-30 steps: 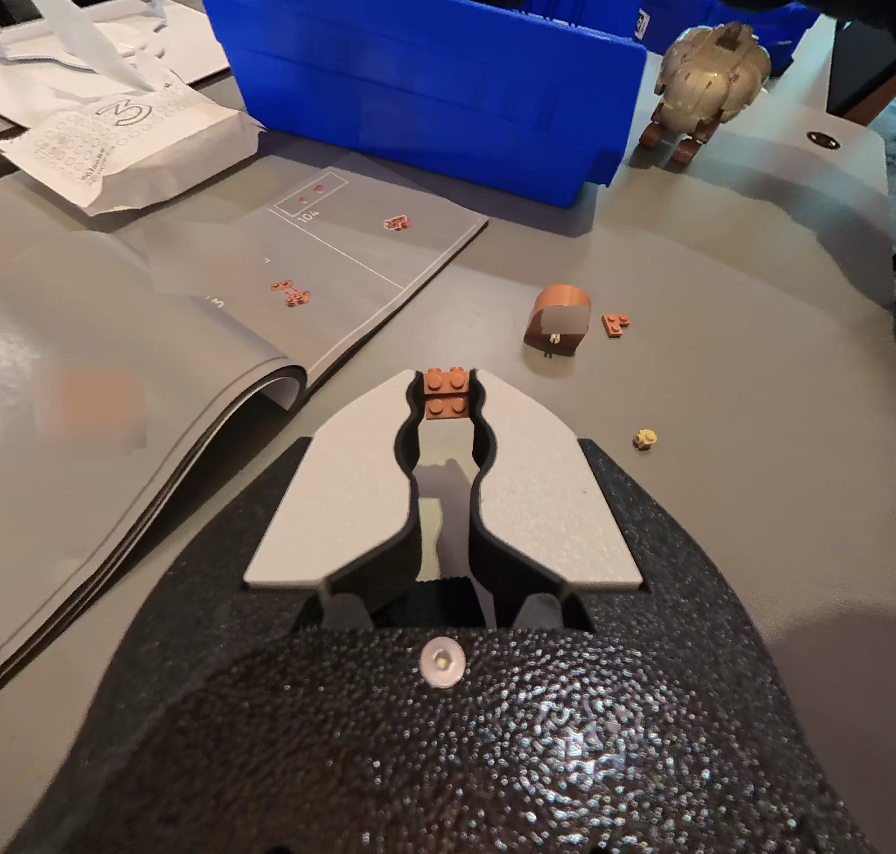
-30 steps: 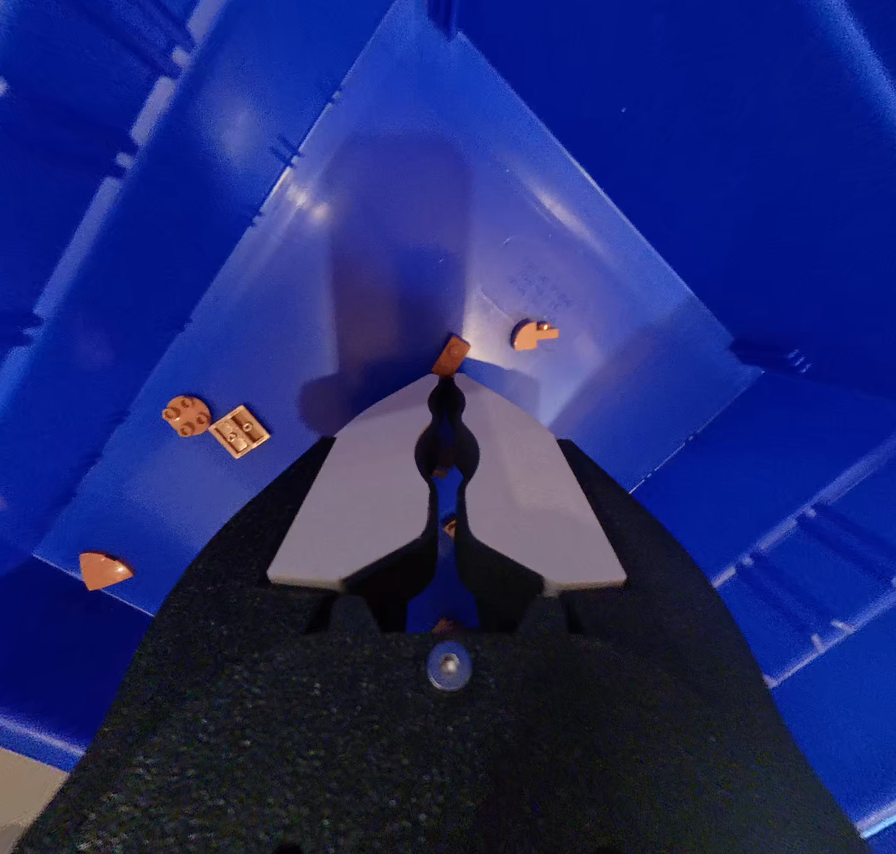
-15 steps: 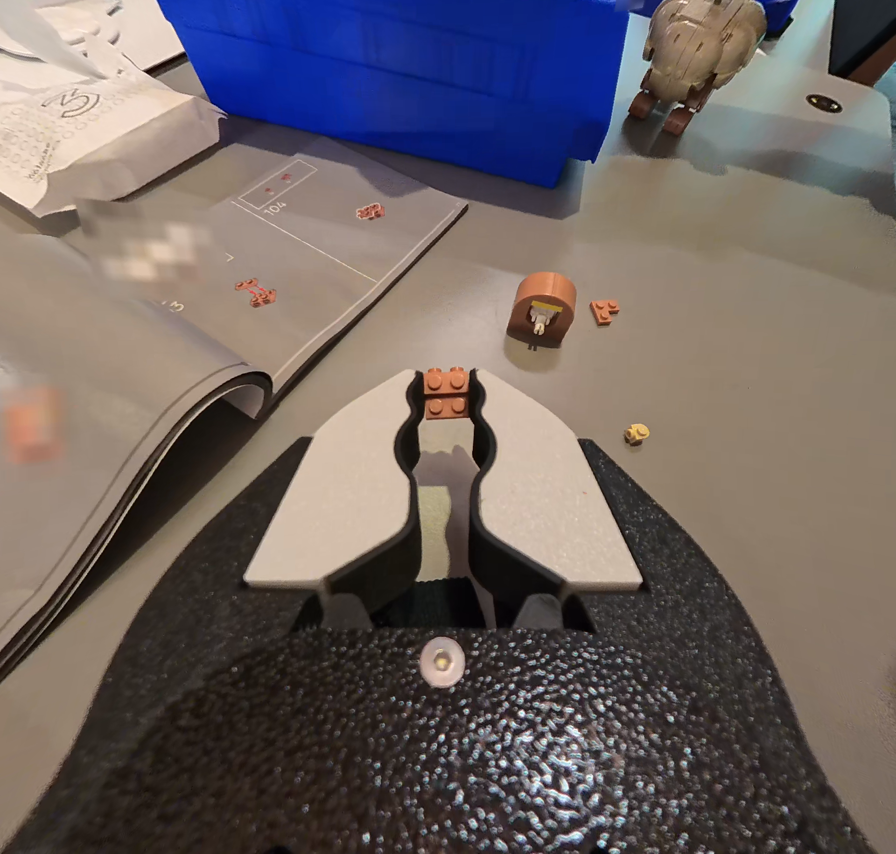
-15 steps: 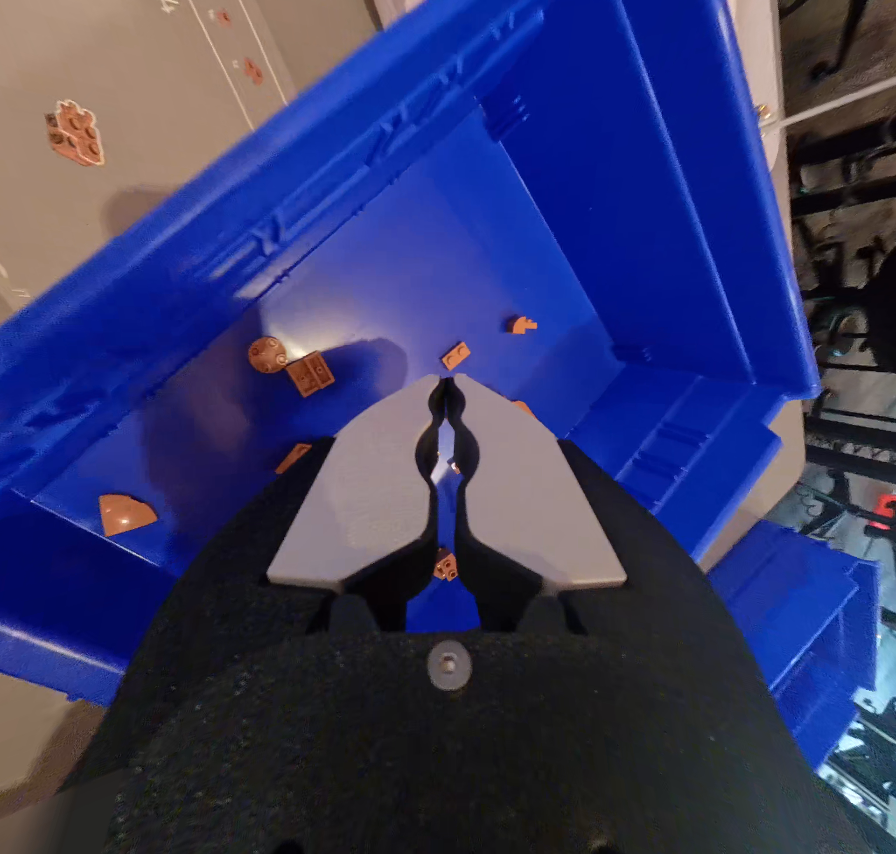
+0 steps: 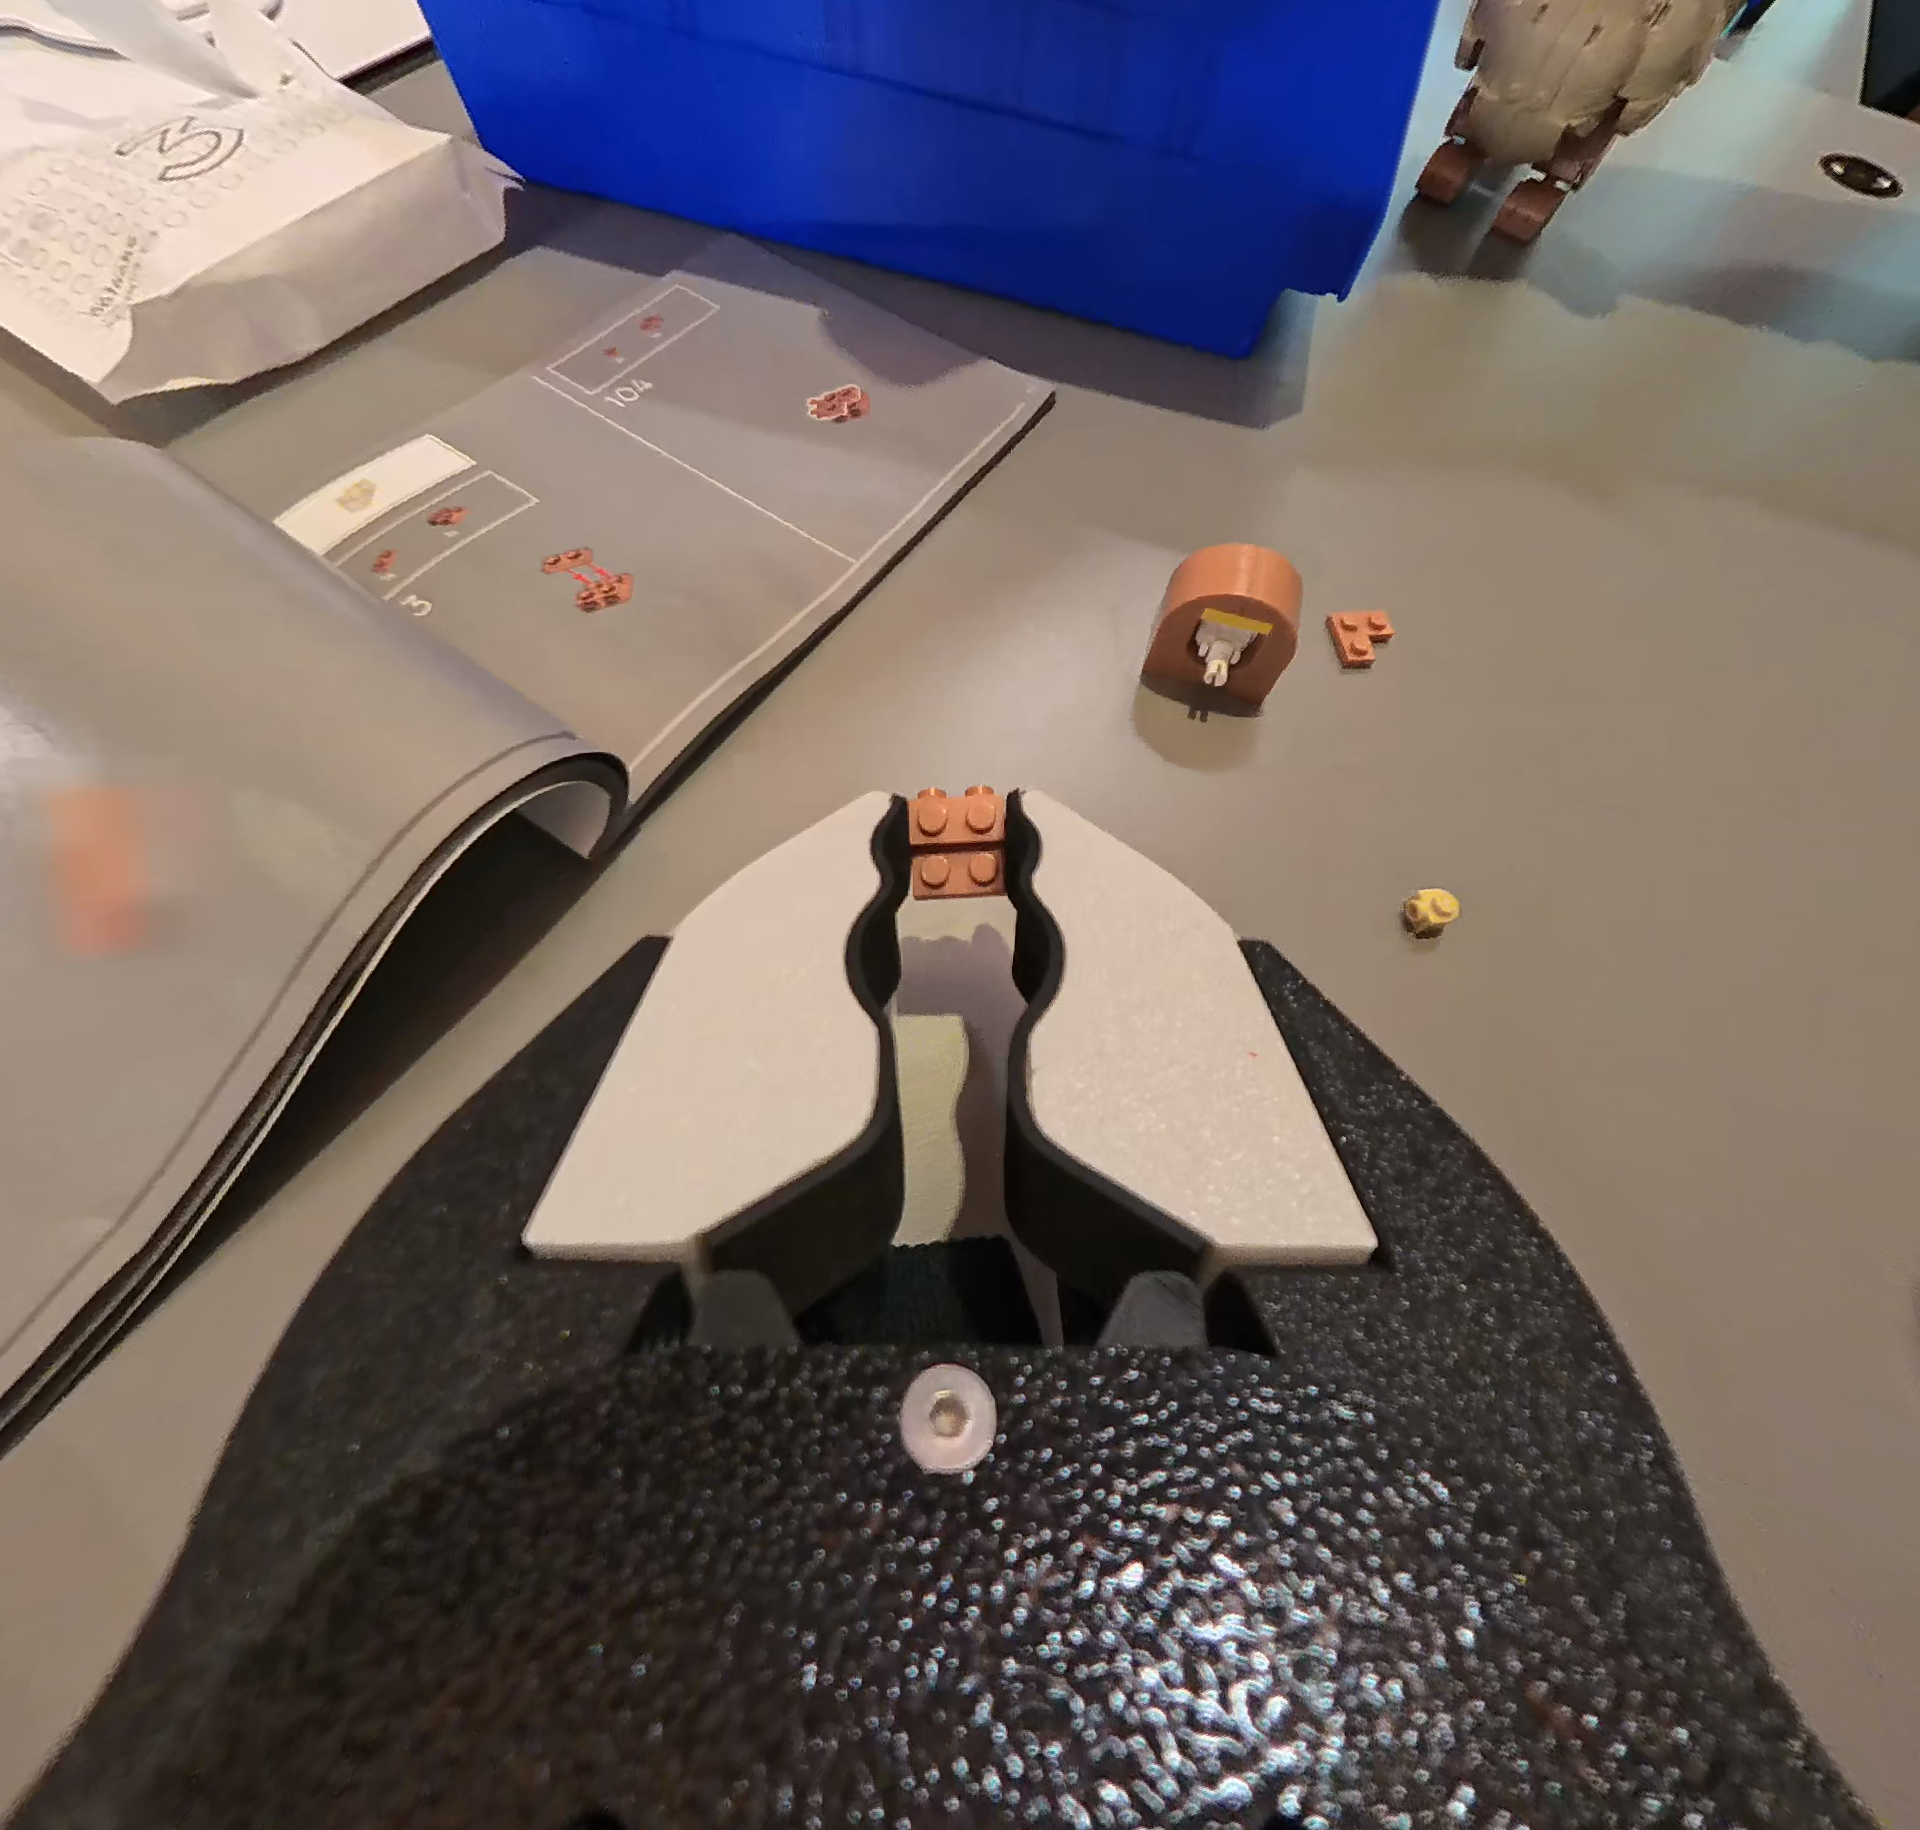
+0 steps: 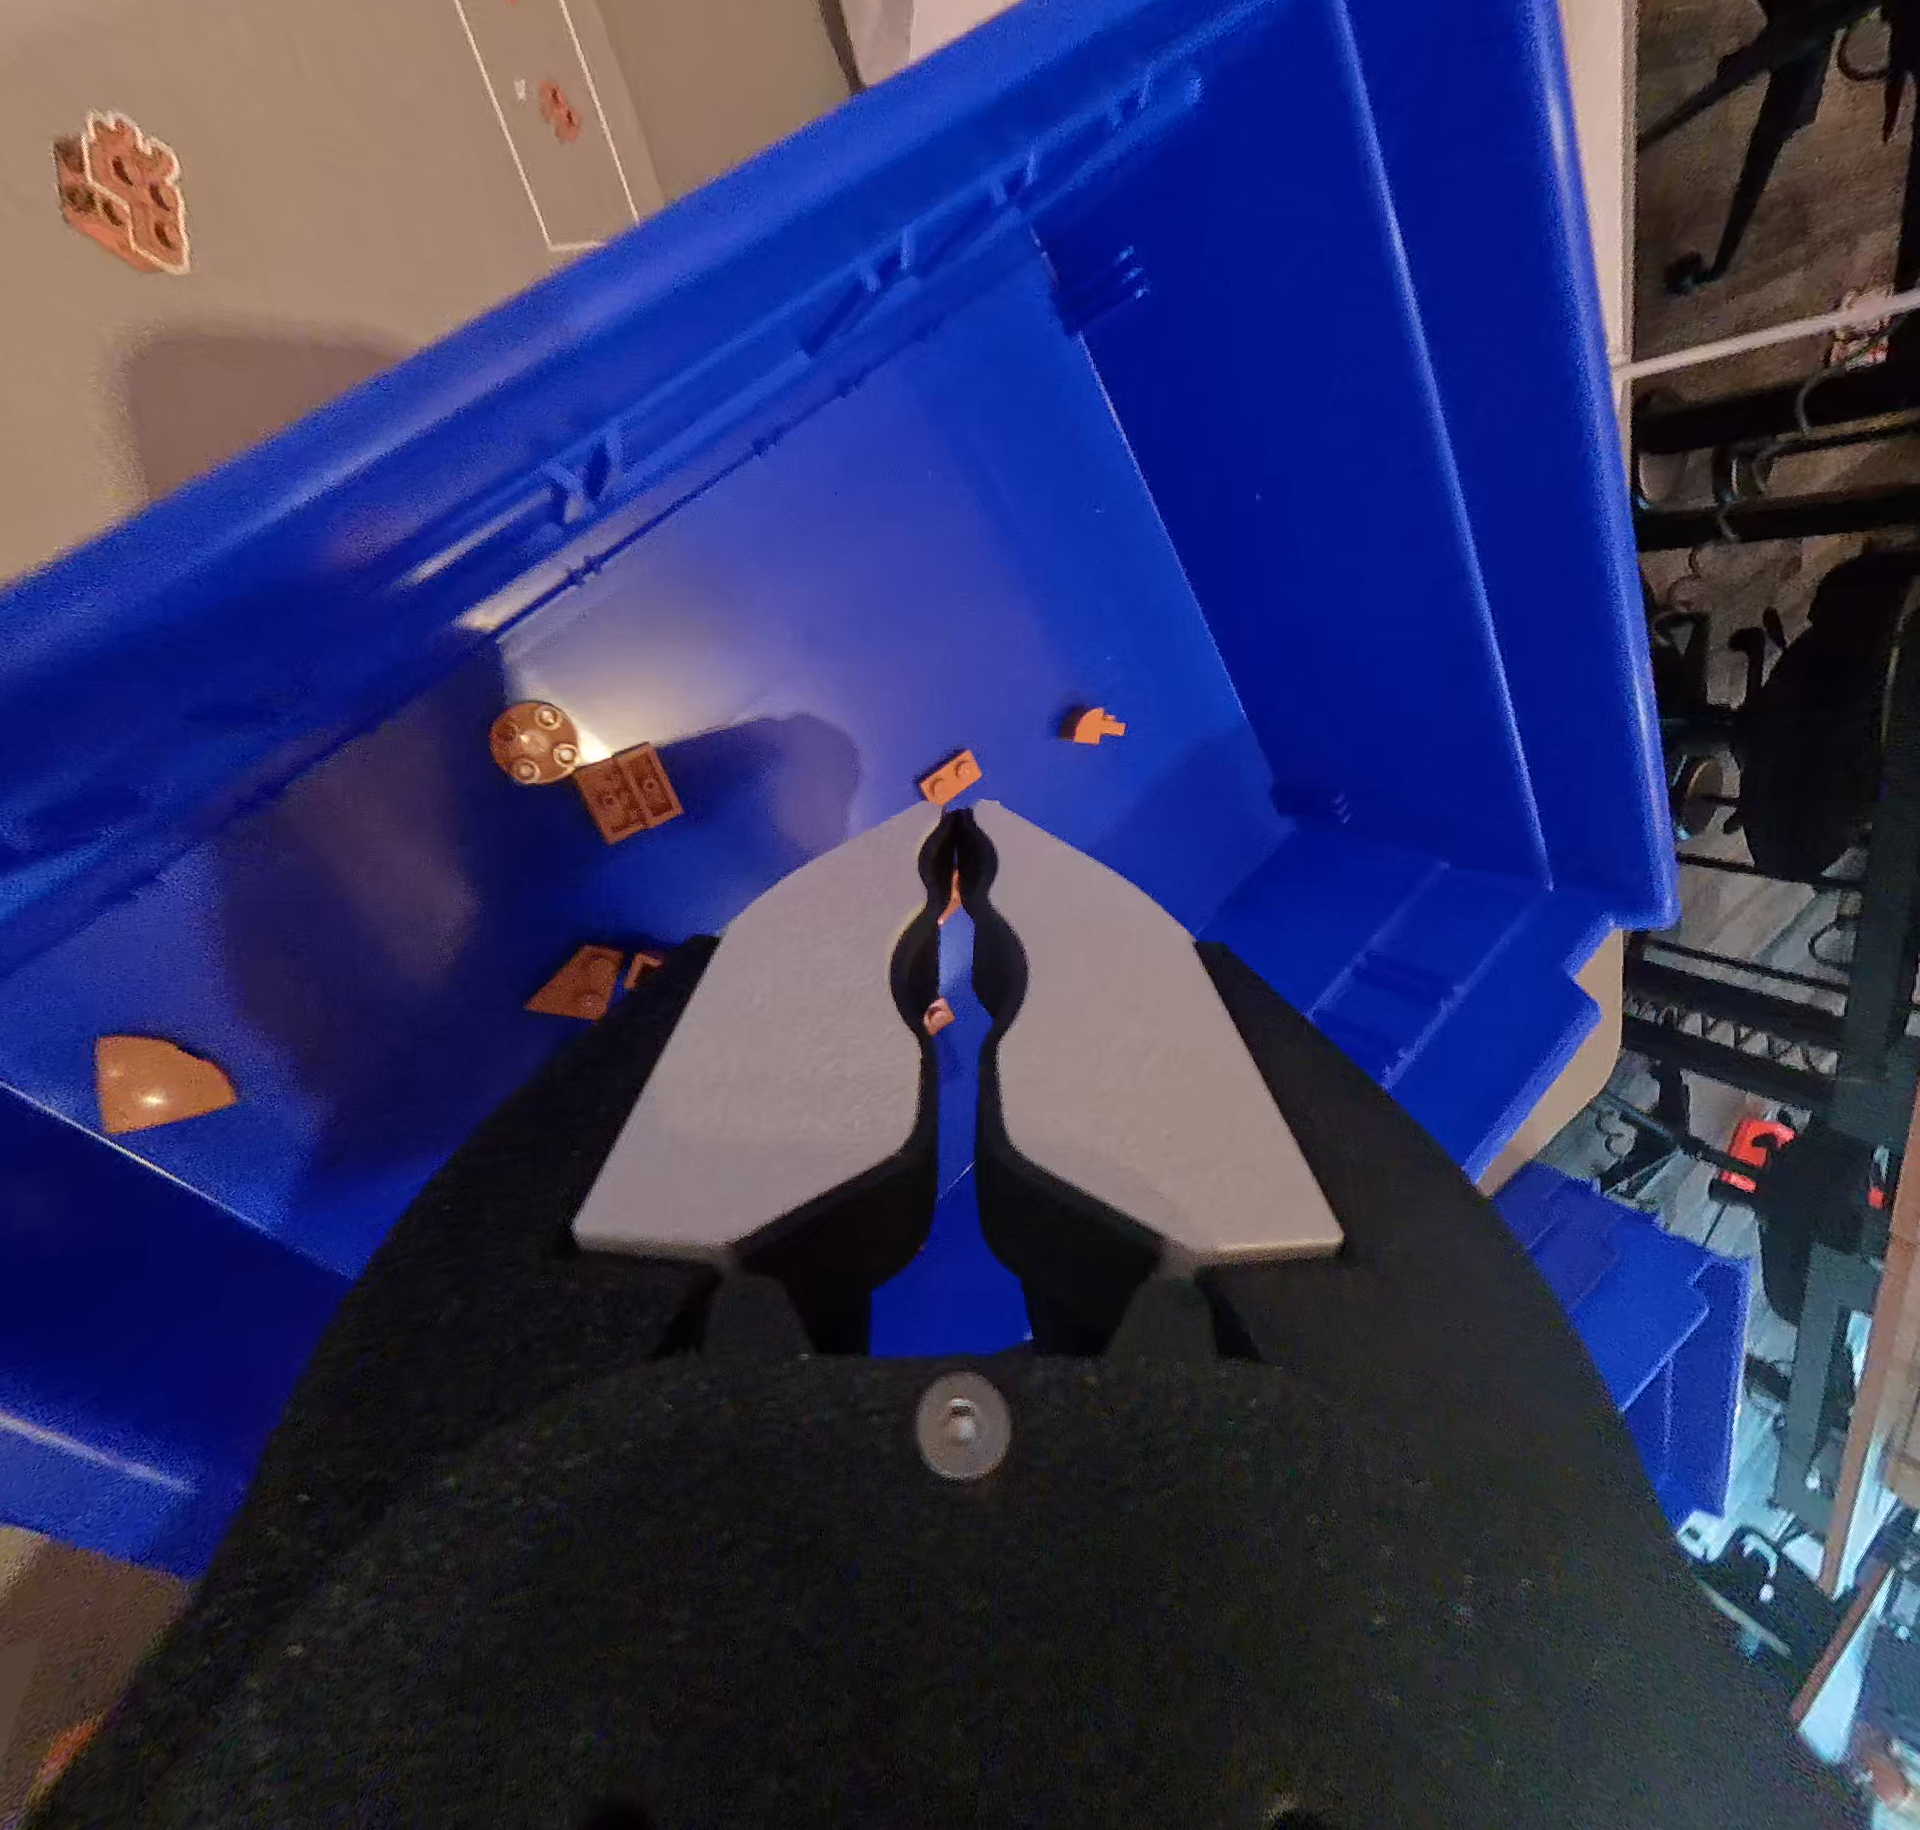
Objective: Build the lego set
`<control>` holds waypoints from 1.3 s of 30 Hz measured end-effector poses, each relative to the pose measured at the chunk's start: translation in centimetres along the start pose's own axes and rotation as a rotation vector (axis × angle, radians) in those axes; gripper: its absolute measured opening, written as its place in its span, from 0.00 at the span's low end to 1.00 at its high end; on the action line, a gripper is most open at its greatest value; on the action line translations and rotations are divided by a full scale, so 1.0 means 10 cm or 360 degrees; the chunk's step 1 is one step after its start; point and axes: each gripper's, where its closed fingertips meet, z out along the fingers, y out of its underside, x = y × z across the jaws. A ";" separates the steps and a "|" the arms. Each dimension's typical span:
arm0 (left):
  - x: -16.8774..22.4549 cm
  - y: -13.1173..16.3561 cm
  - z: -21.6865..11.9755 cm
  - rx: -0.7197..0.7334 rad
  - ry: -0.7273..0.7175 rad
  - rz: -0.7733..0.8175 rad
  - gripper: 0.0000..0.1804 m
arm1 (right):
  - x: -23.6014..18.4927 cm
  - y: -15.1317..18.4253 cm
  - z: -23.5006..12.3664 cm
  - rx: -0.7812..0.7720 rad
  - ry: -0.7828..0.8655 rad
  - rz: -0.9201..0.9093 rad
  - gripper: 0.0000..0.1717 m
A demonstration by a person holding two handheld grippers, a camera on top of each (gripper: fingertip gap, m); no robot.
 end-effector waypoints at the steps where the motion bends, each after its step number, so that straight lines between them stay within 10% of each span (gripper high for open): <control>1: -0.01 0.01 0.00 -0.0005 -0.0003 -0.0001 0.09 | 0.01 0.01 0.03 0.0001 -0.0021 -0.0043 0.00; 15: -0.04 0.01 0.00 0.0000 0.0023 -0.0039 0.09 | -0.02 0.15 0.42 -0.0077 -0.0719 -0.0343 0.12; 39: 0.39 0.33 0.12 -0.0341 0.0244 0.0441 0.09 | -0.05 0.10 0.31 -0.0205 -0.0671 -0.0223 0.09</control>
